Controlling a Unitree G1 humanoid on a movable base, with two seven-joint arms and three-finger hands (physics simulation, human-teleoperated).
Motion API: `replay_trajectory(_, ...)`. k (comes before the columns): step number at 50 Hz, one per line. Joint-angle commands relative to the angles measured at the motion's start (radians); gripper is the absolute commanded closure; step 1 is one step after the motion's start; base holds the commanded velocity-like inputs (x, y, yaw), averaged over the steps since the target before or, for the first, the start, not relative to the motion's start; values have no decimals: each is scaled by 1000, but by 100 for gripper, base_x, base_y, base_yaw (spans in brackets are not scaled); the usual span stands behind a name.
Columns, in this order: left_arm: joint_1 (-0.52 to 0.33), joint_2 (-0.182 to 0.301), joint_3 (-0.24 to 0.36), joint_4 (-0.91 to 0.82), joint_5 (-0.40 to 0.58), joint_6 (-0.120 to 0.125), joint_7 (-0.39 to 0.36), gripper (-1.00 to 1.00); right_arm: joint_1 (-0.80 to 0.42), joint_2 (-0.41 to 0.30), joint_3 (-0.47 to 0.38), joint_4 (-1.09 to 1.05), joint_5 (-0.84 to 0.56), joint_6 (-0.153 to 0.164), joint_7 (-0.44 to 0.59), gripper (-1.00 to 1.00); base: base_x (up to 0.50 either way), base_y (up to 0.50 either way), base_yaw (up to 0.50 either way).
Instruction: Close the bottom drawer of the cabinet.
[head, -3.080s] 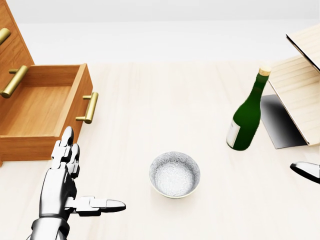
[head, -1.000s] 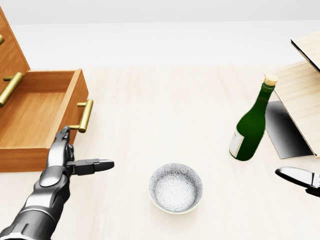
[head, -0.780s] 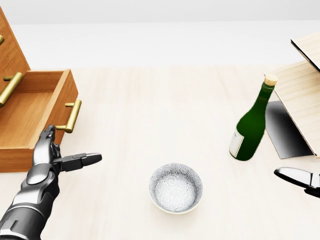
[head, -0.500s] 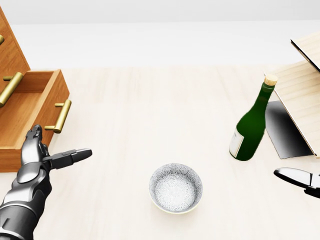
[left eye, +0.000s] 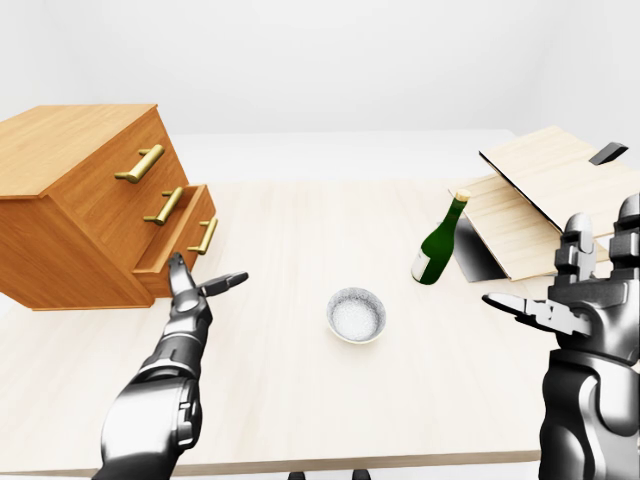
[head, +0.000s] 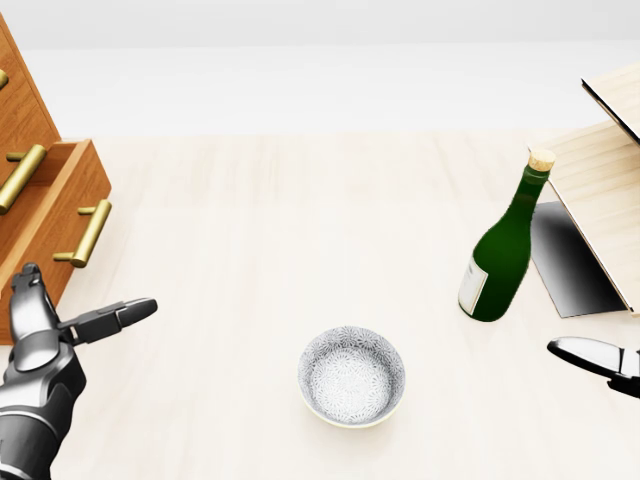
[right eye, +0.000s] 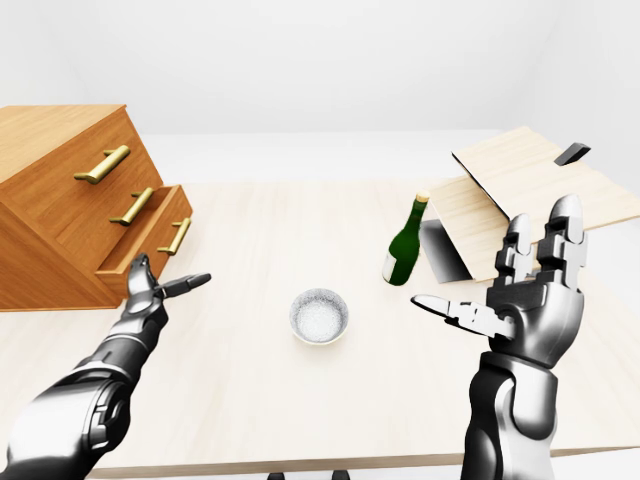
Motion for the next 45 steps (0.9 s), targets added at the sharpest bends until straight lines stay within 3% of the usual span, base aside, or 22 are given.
replay_trajectory(1, 14, 28, 57, 10, -36, 0, 90, -100, 0, -1, 1, 3, 3, 0, 0, -100, 0, 0, 0)
replay_trajectory(28, 37, 68, 89, -4, -137, 0, 239, -100, -7, -6, -5, -15, 11, 0, -7, -100, 0, 0, 0)
replay_trajectory(45, 51, 89, 90, -32, -192, 0, 249, -100, -3, -3, -1, -1, 5, 0, -2, -100, 0, 0, 0)
